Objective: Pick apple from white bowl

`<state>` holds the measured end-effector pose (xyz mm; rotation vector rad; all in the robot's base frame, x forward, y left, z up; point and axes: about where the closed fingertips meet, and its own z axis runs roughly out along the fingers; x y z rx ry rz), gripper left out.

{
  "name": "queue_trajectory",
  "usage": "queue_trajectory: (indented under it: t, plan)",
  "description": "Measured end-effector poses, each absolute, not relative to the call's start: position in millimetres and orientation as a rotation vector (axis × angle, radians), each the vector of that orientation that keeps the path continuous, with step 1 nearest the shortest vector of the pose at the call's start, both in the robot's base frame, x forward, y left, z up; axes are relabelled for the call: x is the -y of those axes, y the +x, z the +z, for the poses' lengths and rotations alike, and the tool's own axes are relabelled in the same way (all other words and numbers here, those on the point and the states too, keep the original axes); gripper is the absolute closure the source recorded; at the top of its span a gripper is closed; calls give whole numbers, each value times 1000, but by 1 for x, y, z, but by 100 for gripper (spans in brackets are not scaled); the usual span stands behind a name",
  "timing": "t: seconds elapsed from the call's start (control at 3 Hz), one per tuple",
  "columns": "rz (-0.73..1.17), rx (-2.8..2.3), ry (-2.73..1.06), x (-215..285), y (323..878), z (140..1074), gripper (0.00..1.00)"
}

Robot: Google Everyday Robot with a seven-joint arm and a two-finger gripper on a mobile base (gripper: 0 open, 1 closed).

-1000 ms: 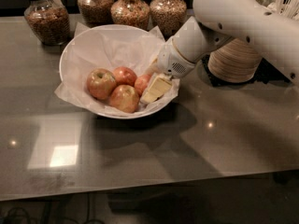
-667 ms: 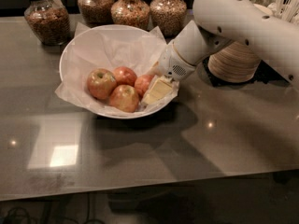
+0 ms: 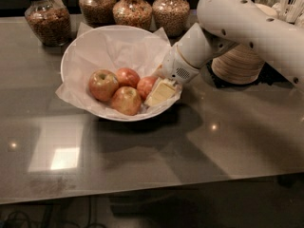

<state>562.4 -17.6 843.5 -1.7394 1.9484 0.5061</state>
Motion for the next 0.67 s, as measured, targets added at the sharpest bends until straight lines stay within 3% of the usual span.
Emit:
queue_trajectory:
  t: [0.33, 0.67]
  plan:
    - [537, -1946, -1705, 22, 563, 842, 100]
    - [565, -1928, -1688, 24, 563, 846, 100]
